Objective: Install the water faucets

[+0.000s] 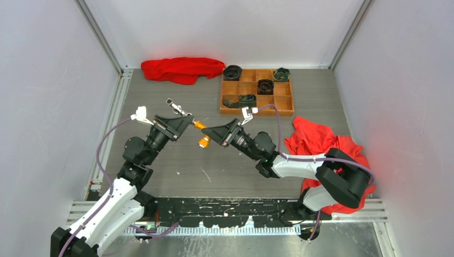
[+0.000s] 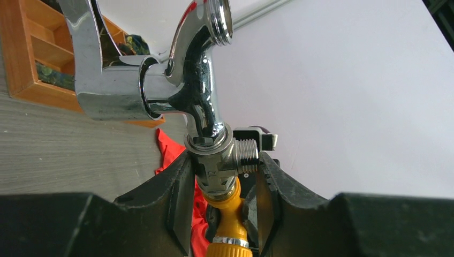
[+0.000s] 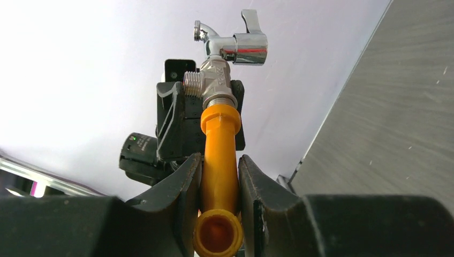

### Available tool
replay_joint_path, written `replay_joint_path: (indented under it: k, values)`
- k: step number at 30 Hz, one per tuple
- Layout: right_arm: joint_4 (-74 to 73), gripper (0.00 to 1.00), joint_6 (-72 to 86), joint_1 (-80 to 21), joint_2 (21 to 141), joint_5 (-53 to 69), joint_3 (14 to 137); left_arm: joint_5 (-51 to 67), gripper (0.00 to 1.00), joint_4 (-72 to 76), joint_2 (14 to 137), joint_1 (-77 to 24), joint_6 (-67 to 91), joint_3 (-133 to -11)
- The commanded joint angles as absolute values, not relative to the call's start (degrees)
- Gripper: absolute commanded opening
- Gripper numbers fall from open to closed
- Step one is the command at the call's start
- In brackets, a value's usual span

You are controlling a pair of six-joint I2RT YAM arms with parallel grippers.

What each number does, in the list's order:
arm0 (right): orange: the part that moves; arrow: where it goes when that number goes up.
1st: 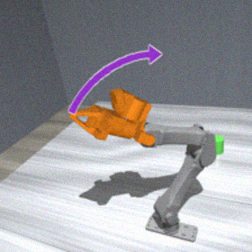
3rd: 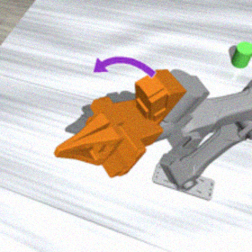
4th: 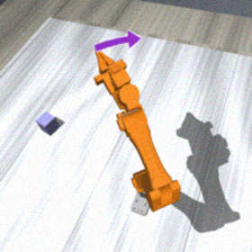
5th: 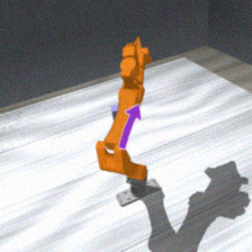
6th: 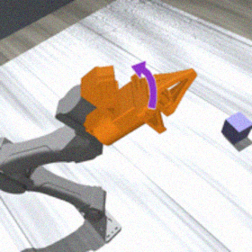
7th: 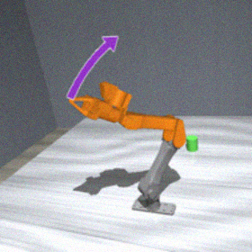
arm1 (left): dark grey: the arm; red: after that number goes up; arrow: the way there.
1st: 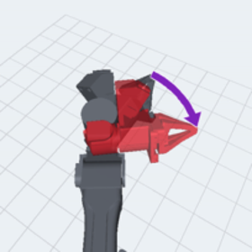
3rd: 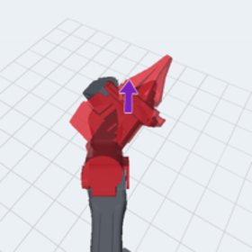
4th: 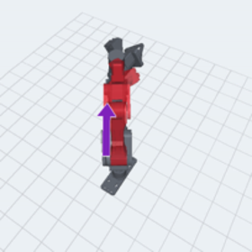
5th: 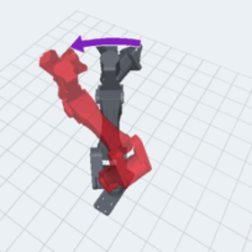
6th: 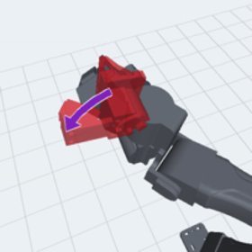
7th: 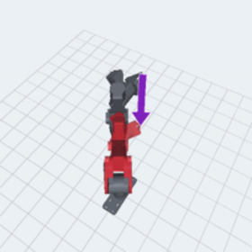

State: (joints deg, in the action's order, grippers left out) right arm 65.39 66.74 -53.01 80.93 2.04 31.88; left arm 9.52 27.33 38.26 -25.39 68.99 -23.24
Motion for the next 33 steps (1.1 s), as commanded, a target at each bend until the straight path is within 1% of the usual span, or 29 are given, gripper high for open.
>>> replay_joint_path:
  k: [1,8,18,21,33]
  values:
    - [74.5,0.01,80.3,-51.0,83.1,1.6,34.0,14.8,0.0,34.5,38.3,-26.7,68.2,-21.8]
    - [74.9,0.01,90.1,-50.7,85.9,3.2,34.0,12.9,0.0,39.7,40.3,-26.7,68.2,-19.9]
    - [85.3,0.01,107.1,-50.7,93.2,1.4,33.3,11.9,0.0,48.8,45.2,-26.7,69.4,-17.8]
    - [86.8,0.01,109.5,-50.7,94.3,0.8,33.0,11.9,0.0,51.7,46.3,-26.7,70.3,-17.2]
    - [93.7,0.01,118.6,-50.7,99.7,1.4,32.6,11.6,0.0,53.3,46.4,-26.8,71.5,-16.8]
